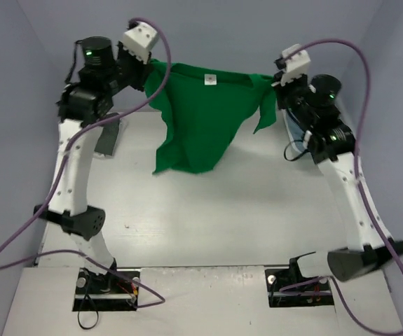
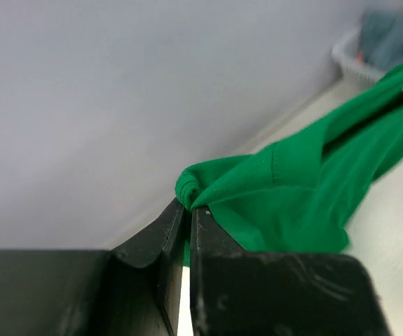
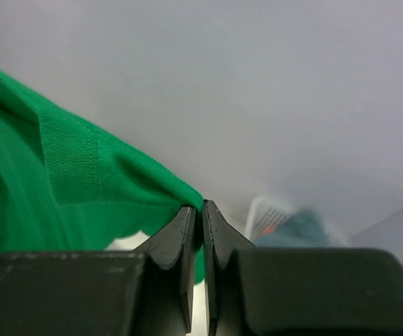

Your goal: Fold and stack the t-shirts

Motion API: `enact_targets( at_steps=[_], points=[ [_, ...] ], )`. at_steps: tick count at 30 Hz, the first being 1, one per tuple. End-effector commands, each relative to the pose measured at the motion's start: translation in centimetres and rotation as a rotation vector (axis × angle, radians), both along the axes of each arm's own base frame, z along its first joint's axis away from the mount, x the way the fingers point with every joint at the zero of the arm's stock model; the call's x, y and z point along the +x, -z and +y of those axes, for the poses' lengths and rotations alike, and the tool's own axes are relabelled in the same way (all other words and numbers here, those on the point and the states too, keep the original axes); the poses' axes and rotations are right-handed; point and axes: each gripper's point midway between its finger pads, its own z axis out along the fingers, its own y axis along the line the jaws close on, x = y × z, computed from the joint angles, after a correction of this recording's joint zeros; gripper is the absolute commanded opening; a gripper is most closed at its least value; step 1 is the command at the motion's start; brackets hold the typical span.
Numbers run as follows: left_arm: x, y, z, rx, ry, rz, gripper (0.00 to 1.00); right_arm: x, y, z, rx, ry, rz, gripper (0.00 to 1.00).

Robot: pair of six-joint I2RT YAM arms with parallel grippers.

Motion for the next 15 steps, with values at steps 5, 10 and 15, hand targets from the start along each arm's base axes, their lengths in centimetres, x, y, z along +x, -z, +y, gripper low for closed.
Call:
enact_targets(
  at_steps=[5, 10, 15],
  points=[
    [-14.7, -13.9, 4.3, -0.188, 0.017, -0.364, 0.0, -8.6, -9.0, -2.1, 0.099, -0.019, -0.263, 0.0],
    [-17.8, -8.4, 3.3, -0.148, 0.121, -0.229, 0.0, -11.0, -5.1, -1.2, 0.071, -0.092, -0.121, 0.0],
    [-22.8, -6.2, 4.2, -0.131, 0.166, -0.212, 0.0, -14.9, -6.1, -1.7, 0.051, -0.133, -0.16, 0.0]
  ],
)
